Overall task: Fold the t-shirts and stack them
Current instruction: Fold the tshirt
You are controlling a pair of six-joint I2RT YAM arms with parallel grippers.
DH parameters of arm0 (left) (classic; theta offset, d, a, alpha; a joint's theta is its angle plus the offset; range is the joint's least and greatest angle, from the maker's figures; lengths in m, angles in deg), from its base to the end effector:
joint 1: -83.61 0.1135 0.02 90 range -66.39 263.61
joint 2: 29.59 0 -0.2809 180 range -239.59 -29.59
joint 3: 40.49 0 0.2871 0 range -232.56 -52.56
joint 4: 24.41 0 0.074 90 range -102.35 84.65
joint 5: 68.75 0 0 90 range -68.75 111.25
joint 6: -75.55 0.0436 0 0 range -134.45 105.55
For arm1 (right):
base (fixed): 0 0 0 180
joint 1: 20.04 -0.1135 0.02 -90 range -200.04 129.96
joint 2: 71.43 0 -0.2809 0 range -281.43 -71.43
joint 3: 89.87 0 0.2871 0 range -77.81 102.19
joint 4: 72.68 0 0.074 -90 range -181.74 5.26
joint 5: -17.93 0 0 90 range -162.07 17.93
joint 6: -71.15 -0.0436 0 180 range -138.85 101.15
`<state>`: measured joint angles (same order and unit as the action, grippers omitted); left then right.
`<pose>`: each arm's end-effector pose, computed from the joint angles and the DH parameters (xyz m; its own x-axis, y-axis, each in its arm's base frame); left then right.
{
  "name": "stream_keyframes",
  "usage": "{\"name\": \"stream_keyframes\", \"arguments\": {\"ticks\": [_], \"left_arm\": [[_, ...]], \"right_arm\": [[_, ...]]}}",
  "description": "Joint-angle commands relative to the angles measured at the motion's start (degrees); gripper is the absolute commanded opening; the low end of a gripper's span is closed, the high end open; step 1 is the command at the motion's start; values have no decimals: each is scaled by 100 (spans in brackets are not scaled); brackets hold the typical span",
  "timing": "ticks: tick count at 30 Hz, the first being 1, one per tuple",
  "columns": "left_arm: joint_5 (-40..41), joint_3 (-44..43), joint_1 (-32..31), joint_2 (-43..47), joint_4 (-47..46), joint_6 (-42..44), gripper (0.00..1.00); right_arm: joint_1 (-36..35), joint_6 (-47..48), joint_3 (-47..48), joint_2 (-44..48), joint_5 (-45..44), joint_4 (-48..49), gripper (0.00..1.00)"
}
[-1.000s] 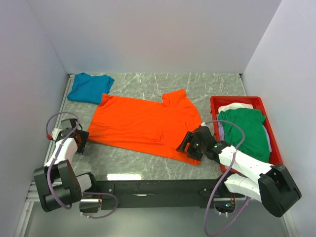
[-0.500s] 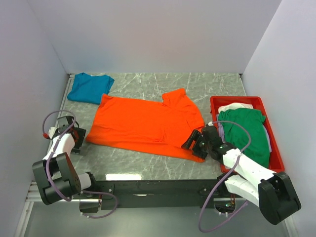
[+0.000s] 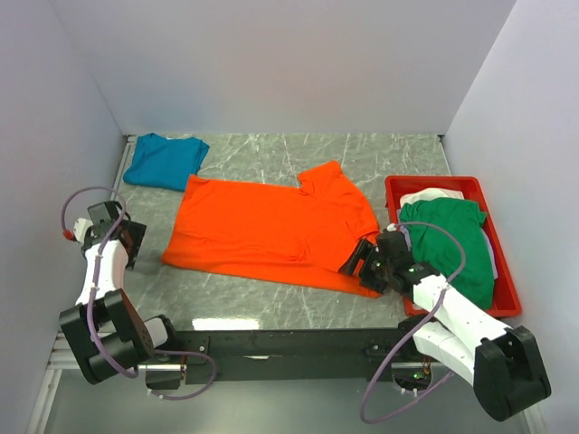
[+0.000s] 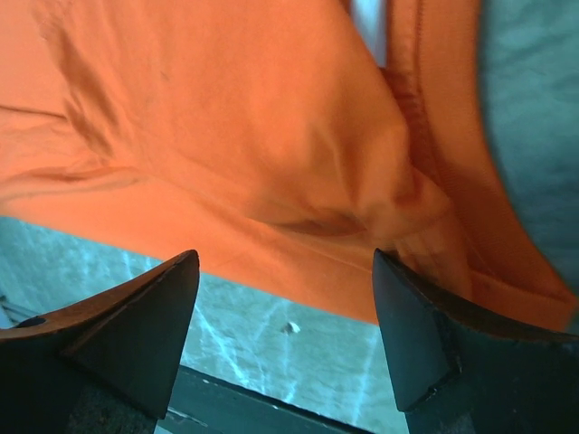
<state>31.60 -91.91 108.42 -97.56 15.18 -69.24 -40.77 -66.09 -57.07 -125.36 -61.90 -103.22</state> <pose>0.2282 0.1141 0.1950 -0.0231 -0.8962 -0.4431 -0.9062 0.2059 -0.3692 0.1796 0.0762 0.1453 -0.8291 0.4589 -0.3194 0.2326 0.8025 0.5494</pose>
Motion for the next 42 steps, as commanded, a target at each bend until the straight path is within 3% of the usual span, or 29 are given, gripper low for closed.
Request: {"name": "stream_keyframes", "arguments": {"ticks": [1, 5, 9, 15, 21, 27, 42], "left_arm": [[-419, -441, -12, 161, -151, 319, 77], [-586, -722, -266, 3, -344, 434, 75], [-552, -1354, -1091, -506, -546, 416, 75], [441, -2909, -2146, -2068, -853, 766, 70], [940, -4411, -2446, -3467, -556, 952, 55], [1461, -5292, -2657, -4549, 112, 434, 44], [2112, -6716, -3080, -5719, 1026, -471, 43]], "right_arm": [[104, 285, 282, 198, -278, -796, 84], [315, 470, 589, 287, -130, -973, 84], [333, 514, 984, 155, 37, -859, 84], [333, 690, 1915, -459, -191, -403, 82], [359, 822, 2689, -1276, -384, 19, 80], [447, 980, 3525, -2340, -420, 90, 79], [579, 1068, 3912, -3606, -51, 424, 77]]}}
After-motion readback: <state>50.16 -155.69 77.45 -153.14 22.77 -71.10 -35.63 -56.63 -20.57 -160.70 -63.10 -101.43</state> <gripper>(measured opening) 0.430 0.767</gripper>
